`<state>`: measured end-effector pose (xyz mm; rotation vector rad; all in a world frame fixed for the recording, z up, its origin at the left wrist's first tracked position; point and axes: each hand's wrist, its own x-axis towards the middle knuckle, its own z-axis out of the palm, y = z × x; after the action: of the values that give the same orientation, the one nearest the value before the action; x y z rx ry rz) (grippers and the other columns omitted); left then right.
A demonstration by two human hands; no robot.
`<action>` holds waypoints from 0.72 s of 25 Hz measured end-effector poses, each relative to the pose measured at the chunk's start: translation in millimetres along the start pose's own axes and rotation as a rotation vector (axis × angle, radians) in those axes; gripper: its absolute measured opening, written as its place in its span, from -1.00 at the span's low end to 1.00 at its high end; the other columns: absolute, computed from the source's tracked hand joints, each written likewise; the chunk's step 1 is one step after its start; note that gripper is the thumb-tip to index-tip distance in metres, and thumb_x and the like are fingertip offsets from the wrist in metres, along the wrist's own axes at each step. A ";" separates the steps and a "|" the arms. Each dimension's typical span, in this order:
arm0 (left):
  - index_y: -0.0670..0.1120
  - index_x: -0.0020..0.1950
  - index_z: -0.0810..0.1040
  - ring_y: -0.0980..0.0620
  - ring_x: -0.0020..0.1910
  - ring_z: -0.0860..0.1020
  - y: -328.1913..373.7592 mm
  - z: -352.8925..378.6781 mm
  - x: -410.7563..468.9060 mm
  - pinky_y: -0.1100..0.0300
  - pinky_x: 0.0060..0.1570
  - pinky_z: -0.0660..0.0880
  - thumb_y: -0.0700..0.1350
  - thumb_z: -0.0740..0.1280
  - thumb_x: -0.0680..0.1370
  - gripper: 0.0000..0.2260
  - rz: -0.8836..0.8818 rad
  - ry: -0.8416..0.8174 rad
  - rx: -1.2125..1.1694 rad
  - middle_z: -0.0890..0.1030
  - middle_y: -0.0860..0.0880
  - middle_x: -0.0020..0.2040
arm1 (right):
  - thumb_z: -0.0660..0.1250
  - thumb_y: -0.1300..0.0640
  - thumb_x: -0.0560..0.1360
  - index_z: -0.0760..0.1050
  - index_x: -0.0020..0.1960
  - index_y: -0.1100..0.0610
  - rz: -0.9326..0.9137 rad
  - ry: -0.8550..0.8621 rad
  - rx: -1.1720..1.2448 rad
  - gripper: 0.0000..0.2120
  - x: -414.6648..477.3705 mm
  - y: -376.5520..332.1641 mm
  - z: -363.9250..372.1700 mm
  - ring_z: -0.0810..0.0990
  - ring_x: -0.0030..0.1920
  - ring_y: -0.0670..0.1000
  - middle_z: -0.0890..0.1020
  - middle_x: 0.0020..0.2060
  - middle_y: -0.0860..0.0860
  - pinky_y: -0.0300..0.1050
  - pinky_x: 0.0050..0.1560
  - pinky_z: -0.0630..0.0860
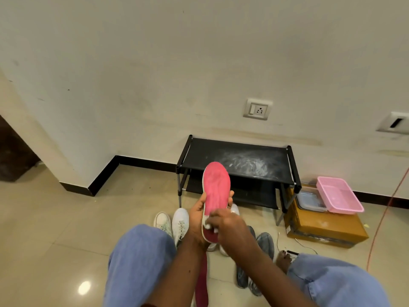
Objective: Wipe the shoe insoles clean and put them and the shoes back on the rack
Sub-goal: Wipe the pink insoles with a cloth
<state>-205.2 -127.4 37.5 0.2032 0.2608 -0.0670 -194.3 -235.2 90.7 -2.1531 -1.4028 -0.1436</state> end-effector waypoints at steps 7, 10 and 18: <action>-0.28 0.36 0.39 -0.10 -0.03 0.60 0.7 2.2 -3.5 0.10 0.02 0.55 -0.04 0.48 0.37 -0.35 -0.050 -0.026 -0.050 0.55 -0.17 0.14 | 0.43 0.30 0.25 0.65 -0.20 0.14 -0.033 0.118 0.125 -0.85 -4.0 -9.5 8.5 0.64 -0.29 -0.07 0.66 -0.28 0.00 -0.28 -0.20 0.60; -0.26 0.37 0.37 -0.06 -0.17 0.61 0.0 -2.2 -0.5 0.18 -0.24 0.57 0.11 0.21 0.52 -0.44 -0.020 0.056 -0.035 0.55 -0.17 0.08 | 0.42 0.39 0.24 0.66 -0.19 0.15 -0.008 -0.060 0.062 -0.78 -24.9 2.9 7.1 0.66 -0.25 -0.05 0.69 -0.23 0.02 -0.24 -0.18 0.59; -0.28 0.38 0.38 -0.14 0.12 0.58 -7.8 5.5 1.8 -0.01 0.18 0.48 0.02 0.43 0.42 -0.37 -0.062 0.033 0.020 0.51 -0.21 0.23 | 0.22 0.33 0.44 0.65 -0.06 0.15 0.377 0.052 0.034 -0.75 18.9 4.3 -4.6 0.61 -0.08 0.05 0.66 -0.13 0.08 -0.22 -0.08 0.49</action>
<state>-202.8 -136.3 40.8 0.2164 0.2997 -0.1280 -181.1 -223.4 100.0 -2.3224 -0.9421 -0.0317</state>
